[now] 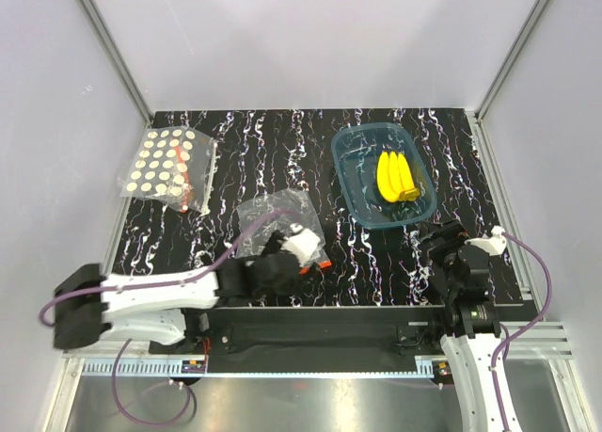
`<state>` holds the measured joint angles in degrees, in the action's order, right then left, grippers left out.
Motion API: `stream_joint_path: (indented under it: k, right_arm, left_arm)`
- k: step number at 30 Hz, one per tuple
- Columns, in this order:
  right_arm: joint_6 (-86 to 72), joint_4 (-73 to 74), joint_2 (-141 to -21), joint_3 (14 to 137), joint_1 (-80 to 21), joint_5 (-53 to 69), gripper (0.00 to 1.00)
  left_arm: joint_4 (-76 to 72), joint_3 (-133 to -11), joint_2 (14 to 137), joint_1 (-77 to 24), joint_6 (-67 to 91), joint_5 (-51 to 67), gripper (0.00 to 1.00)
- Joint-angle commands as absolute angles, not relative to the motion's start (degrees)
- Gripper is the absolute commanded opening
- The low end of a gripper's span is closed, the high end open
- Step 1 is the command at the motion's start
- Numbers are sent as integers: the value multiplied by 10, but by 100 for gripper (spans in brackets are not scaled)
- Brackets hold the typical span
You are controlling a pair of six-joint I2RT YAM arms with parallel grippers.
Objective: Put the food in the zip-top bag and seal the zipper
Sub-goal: Pick up the zipper food storage bag at the center of the board.
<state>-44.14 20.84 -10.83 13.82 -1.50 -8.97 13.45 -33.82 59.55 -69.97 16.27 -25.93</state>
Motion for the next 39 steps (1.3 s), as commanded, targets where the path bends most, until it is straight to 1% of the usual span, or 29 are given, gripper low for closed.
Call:
stream_joint_path:
  k: [1, 2, 3, 5, 10, 15, 17, 19, 23, 24, 25, 26, 27, 30, 31, 36, 39]
  right_arm:
    - [-433, 185, -105, 143, -18, -79, 100]
    - [-434, 185, -105, 142, -18, -78, 100]
    - [-433, 186, -104, 143, -18, -77, 100]
    - [-434, 188, -104, 142, -18, -78, 100]
    - [-434, 189, -98, 143, -18, -78, 100]
    - [-433, 189, -98, 142, -18, -78, 100]
    - [-434, 189, -98, 142, -18, -80, 100]
    - [-434, 191, -97, 143, -18, -77, 100]
    - [-433, 192, -94, 142, -18, -79, 100]
    - [-434, 191, -94, 142, -18, -79, 100]
    - [-434, 192, -93, 142, -18, -78, 100]
    - [-434, 192, -93, 142, -18, -78, 100]
    - [-433, 191, -94, 142, -18, -78, 100]
    - [-433, 191, -93, 142, -18, -77, 100]
    - [-432, 191, -93, 142, -18, -75, 100]
    - [-407, 174, -100, 141, -18, -43, 100]
    - [-347, 132, -117, 142, -18, 55, 100]
  left_arm:
    - [182, -415, 692, -732, 133, -350, 87]
    - [186, -427, 735, -735, 130, -352, 86]
    - [192, -438, 754, -736, 124, -349, 81]
    - [190, -460, 791, -737, 114, -338, 79]
    - [175, -480, 837, -736, 84, -314, 72]
    - [176, -506, 889, -734, 63, -302, 67]
    - [174, -511, 905, -730, 58, -287, 62]
    - [172, -513, 914, -724, 56, -276, 60]
    - [175, -518, 932, -705, 58, -265, 47]
    - [180, -521, 934, -702, 60, -265, 41]
    - [181, -522, 935, -700, 61, -265, 37]
    - [182, -523, 935, -695, 61, -265, 32]
    - [183, -525, 933, -693, 61, -265, 23]
    - [190, -531, 926, -689, 62, -259, 9]
    - [195, -539, 923, -689, 62, -258, 0]
    - [233, -571, 912, -686, 76, -246, 0]
    - [263, -605, 904, -674, 95, -229, 0]
